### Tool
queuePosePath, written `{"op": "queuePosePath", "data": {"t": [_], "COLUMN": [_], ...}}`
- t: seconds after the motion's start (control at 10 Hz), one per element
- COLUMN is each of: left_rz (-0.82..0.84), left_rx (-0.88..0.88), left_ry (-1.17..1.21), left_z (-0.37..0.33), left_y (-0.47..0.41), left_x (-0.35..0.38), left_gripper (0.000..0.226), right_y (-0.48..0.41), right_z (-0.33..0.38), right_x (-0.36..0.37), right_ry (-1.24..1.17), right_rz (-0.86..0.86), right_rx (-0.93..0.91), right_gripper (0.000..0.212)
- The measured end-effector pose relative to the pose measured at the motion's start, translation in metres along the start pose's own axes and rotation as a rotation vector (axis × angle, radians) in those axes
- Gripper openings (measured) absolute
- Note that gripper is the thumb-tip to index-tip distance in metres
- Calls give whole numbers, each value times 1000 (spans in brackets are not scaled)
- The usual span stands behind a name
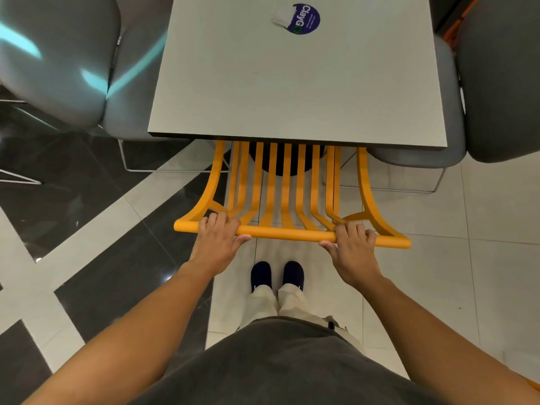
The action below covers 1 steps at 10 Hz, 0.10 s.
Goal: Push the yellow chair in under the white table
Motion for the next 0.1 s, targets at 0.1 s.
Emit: {"op": "queuePosePath", "data": {"t": [0.1], "left_rz": [53], "left_rx": [-32], "left_ry": [20], "left_z": [-4], "left_y": [-9], "left_x": [-6], "left_gripper": [71], "right_y": [-6], "right_z": [-1], "right_x": [-16], "right_ry": [-127], "right_rz": [78], "right_rx": [109], "right_gripper": [64]}}
Point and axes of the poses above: each hand's wrist, its own y-axis away from the middle knuckle, its own x-axis out of the palm, z = x × y, the point moved 3 cm from there along -y, towards the middle knuckle, and after that the axes turned 11 degrees about -z, right-handed, at the moved point
